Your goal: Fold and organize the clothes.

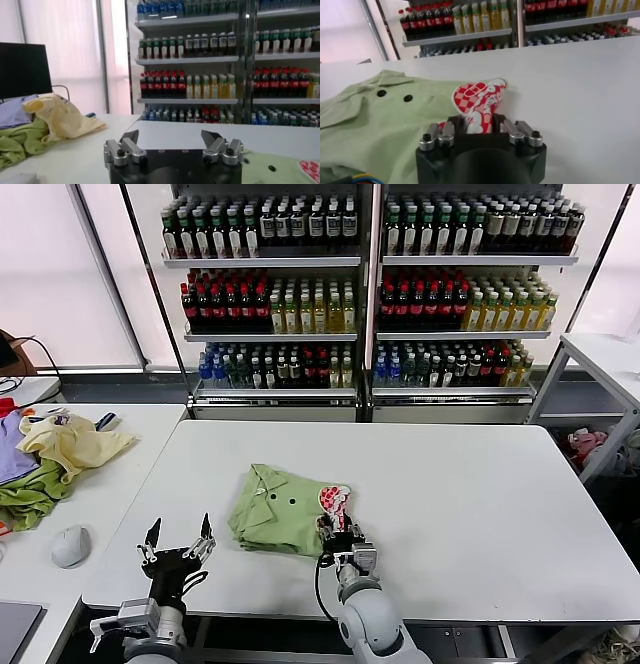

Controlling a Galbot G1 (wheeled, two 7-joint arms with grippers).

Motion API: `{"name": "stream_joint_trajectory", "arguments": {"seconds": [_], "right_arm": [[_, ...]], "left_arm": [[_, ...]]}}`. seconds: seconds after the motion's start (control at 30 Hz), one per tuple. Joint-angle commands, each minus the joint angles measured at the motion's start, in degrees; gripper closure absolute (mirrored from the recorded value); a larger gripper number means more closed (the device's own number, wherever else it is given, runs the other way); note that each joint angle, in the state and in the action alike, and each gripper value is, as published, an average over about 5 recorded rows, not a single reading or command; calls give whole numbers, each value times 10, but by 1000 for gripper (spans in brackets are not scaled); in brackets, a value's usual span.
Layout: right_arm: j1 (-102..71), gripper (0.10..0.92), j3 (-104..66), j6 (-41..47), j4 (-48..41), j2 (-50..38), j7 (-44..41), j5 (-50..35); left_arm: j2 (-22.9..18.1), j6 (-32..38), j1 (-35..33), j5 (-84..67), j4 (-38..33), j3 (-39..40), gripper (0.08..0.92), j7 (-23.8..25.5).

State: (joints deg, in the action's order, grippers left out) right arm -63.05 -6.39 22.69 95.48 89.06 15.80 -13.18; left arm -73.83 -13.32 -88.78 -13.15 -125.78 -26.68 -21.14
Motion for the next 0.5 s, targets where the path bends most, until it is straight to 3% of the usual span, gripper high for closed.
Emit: {"name": "stream_joint_trajectory", "arguments": {"seconds": [0.03, 0.3, 0.5], "right_arm": [[26, 618, -38, 23, 13, -55, -24, -8], [111, 837, -97, 47, 1, -170, -83, -15], [137, 864, -125, 8, -26, -211, -152, 35]], "left_arm": [[0, 4, -12, 5, -6, -5, 177, -2], [-1, 2, -15, 12, -11, 5, 177, -1], [-5, 1, -17, 24, -8, 13, 177, 1]]}}
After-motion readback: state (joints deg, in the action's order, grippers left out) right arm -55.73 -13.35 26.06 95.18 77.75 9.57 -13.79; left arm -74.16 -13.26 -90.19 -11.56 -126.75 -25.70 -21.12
